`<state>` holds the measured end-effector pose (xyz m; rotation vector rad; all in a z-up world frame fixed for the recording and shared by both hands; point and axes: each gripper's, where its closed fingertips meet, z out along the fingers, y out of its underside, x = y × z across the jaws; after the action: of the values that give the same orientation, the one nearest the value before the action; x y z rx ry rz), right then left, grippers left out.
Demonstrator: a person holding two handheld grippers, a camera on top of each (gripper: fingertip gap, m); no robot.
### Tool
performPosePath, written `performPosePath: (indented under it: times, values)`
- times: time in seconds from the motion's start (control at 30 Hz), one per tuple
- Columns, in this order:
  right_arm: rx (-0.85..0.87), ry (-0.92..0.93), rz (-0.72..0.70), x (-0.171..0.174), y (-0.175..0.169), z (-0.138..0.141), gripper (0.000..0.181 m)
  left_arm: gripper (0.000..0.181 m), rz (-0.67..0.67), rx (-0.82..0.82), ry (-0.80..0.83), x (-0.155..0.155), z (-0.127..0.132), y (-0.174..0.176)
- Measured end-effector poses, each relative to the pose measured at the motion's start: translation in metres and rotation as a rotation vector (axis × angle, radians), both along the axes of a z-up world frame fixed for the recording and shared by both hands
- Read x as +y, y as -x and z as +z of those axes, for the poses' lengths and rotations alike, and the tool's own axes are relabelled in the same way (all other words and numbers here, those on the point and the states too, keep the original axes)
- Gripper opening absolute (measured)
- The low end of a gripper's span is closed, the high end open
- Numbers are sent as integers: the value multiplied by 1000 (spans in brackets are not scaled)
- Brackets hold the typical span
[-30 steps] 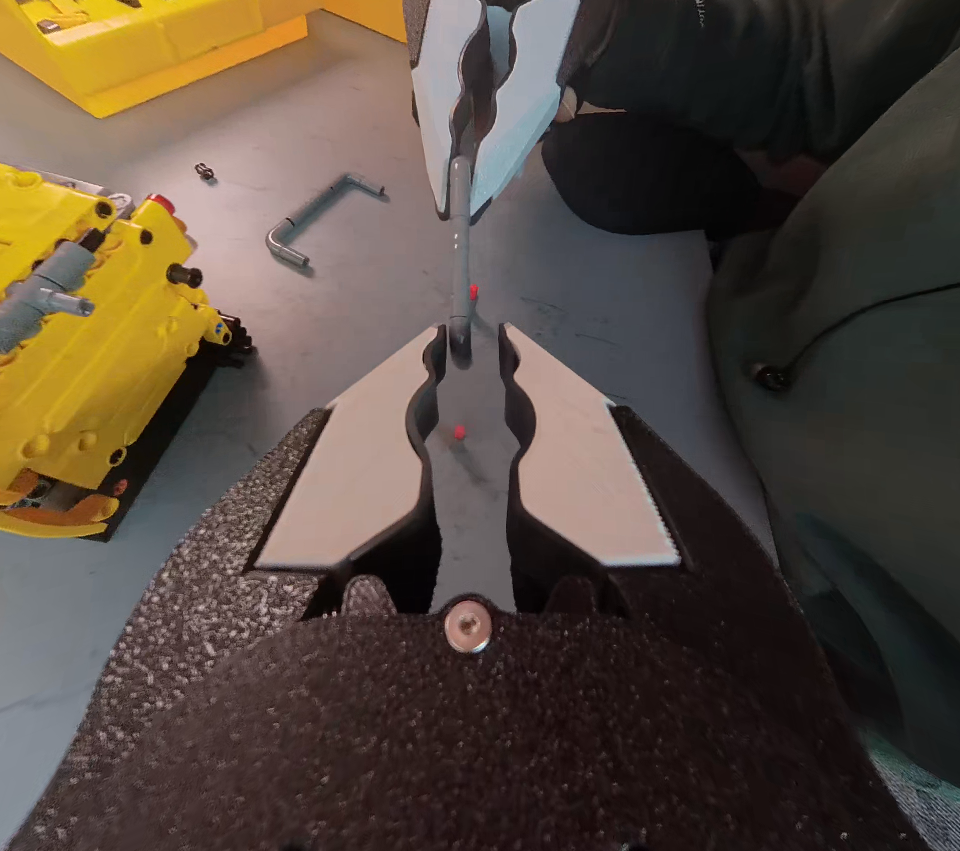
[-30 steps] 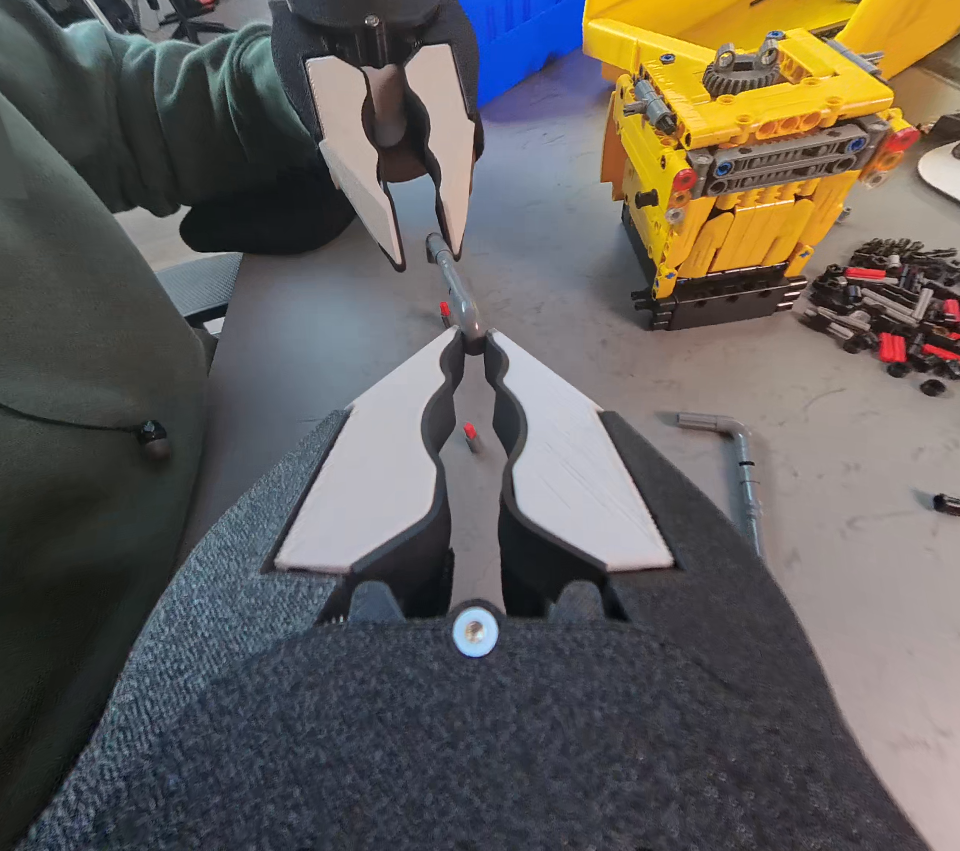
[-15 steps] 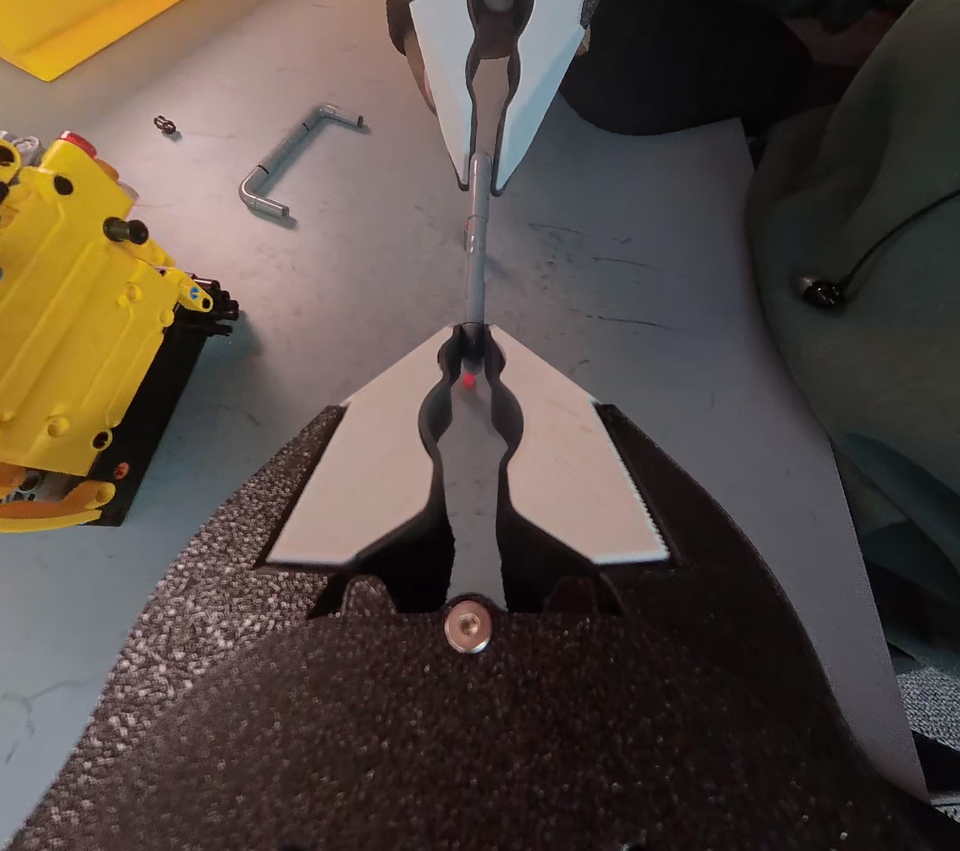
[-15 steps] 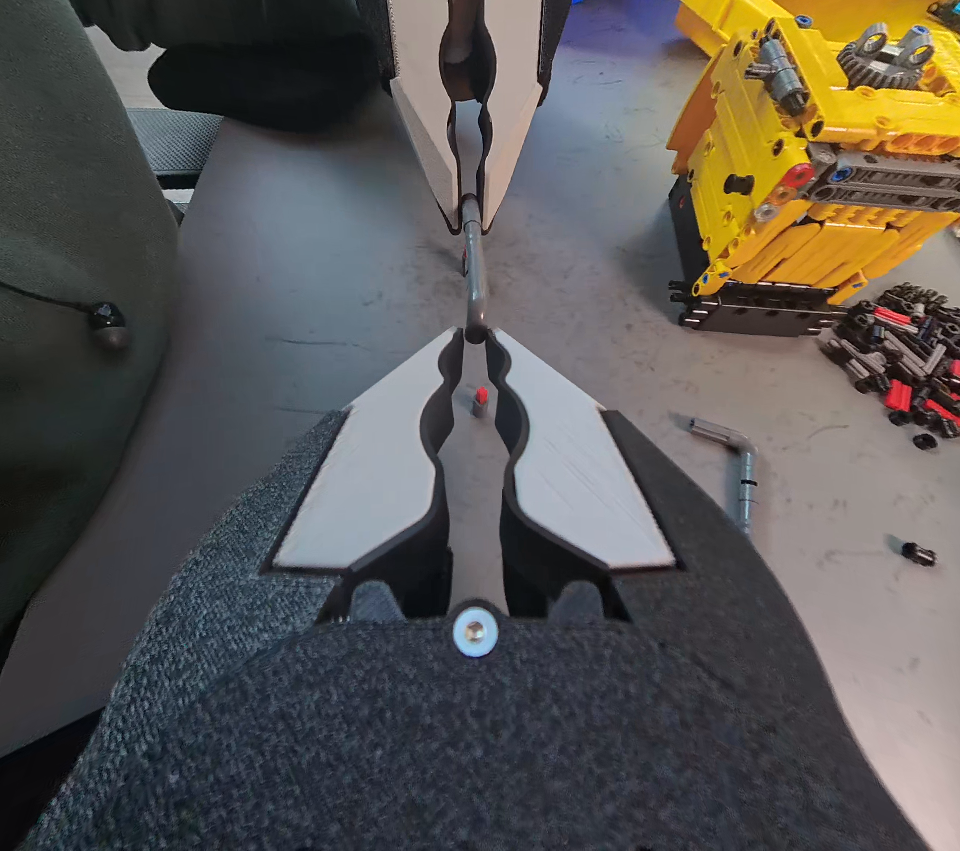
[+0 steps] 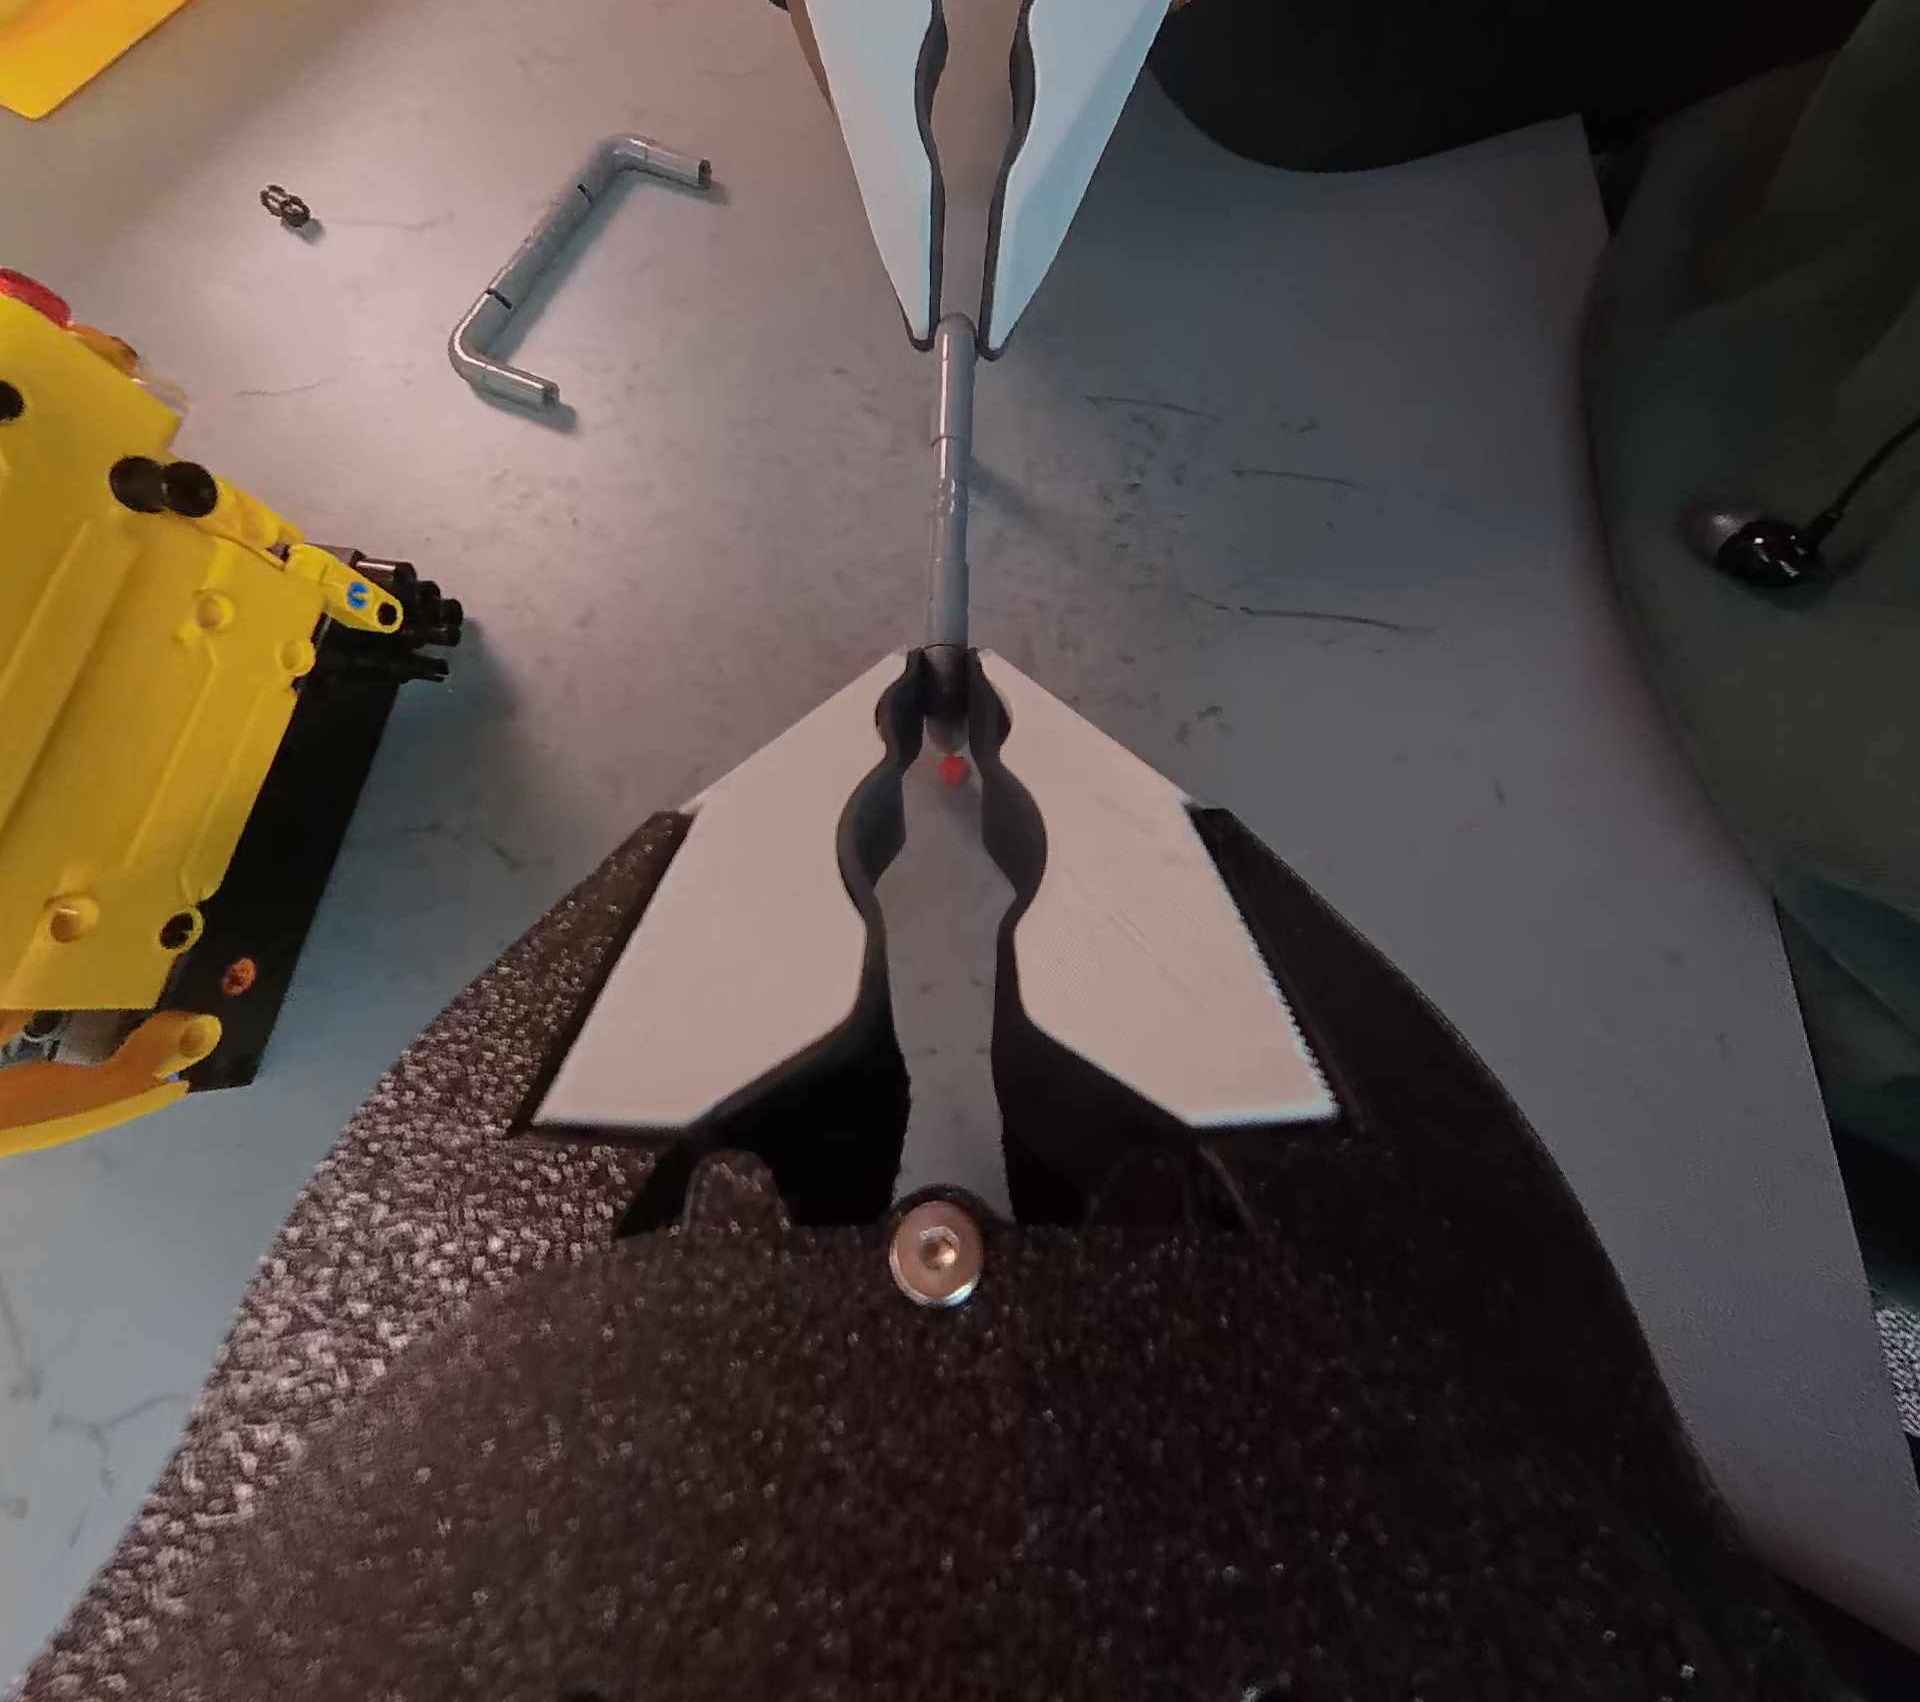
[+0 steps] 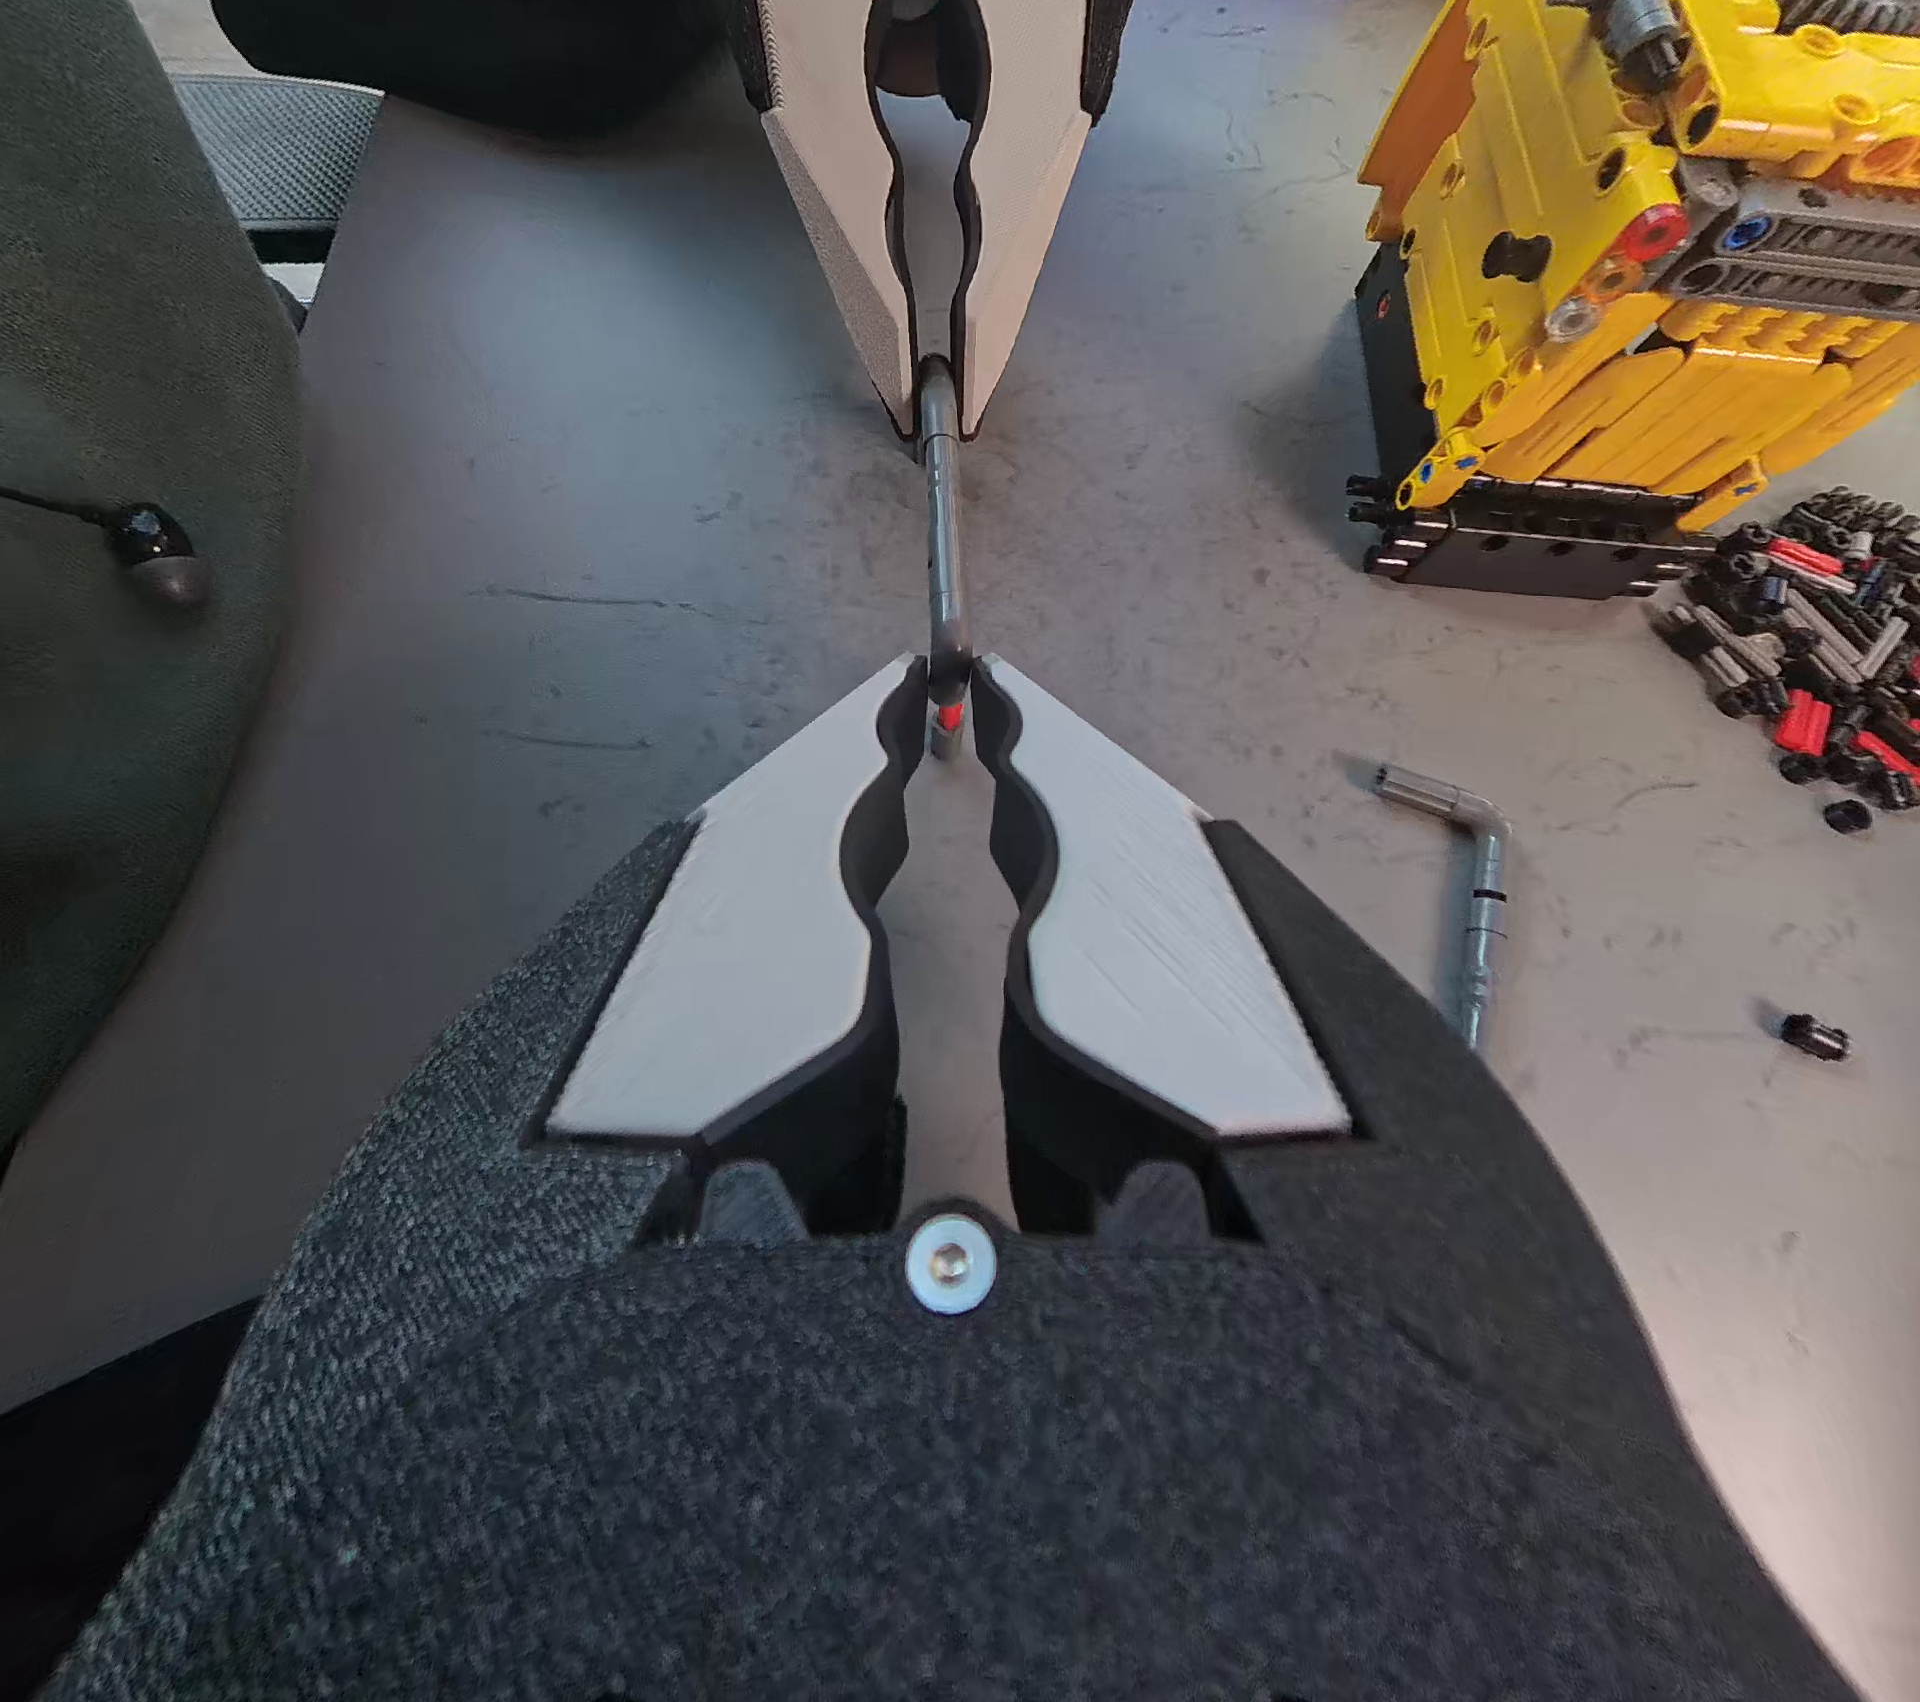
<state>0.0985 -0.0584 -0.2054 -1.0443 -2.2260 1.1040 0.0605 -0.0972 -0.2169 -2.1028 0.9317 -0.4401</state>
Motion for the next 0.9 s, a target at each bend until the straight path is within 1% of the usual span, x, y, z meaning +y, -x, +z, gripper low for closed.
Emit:
performPosePath:
  times: [0.4,0.7,0.9]
  values:
    - [-20,-24,-17,2,1,-6,8,6,4,2,-4,5,1,3]
    - [-34,-48,-16,0,0,-12,8,6,4,12,9,5,-5,4]
    - [-44,-102,-47,1,0,-13,7,6,6,36,10,4,-7,3]
